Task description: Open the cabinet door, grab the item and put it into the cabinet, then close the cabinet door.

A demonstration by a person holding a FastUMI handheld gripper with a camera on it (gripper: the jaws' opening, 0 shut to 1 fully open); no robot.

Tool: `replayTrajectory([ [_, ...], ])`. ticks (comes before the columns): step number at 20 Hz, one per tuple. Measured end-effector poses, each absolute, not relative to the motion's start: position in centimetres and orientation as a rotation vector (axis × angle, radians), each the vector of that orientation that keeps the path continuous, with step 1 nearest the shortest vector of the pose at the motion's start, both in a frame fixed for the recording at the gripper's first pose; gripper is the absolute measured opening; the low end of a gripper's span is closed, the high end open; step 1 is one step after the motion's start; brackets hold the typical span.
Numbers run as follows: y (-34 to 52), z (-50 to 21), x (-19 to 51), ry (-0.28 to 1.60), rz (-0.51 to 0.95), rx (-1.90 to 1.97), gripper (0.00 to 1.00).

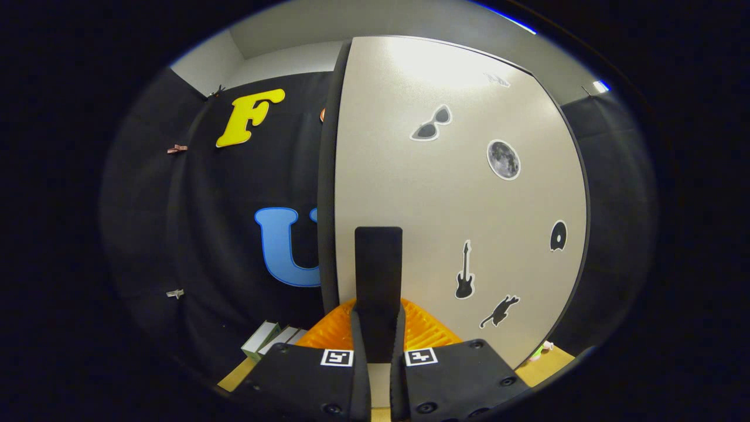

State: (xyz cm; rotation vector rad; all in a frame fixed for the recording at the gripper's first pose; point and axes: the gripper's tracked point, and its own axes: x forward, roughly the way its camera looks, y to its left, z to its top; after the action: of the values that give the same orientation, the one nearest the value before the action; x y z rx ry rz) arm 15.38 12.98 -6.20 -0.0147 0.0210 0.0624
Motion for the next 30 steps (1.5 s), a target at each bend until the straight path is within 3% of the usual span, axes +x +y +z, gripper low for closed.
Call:
replayTrajectory([
  [11,11.4,-5.0,9.6,0.019,0.057,0.004,0.17],
  [20,7.5,-4.1,3.9,0.001,-0.043,0.027,0.17],
  [30,1.6,-3.5,-1.0,-0.015,0.115,0.010,0.16],
])
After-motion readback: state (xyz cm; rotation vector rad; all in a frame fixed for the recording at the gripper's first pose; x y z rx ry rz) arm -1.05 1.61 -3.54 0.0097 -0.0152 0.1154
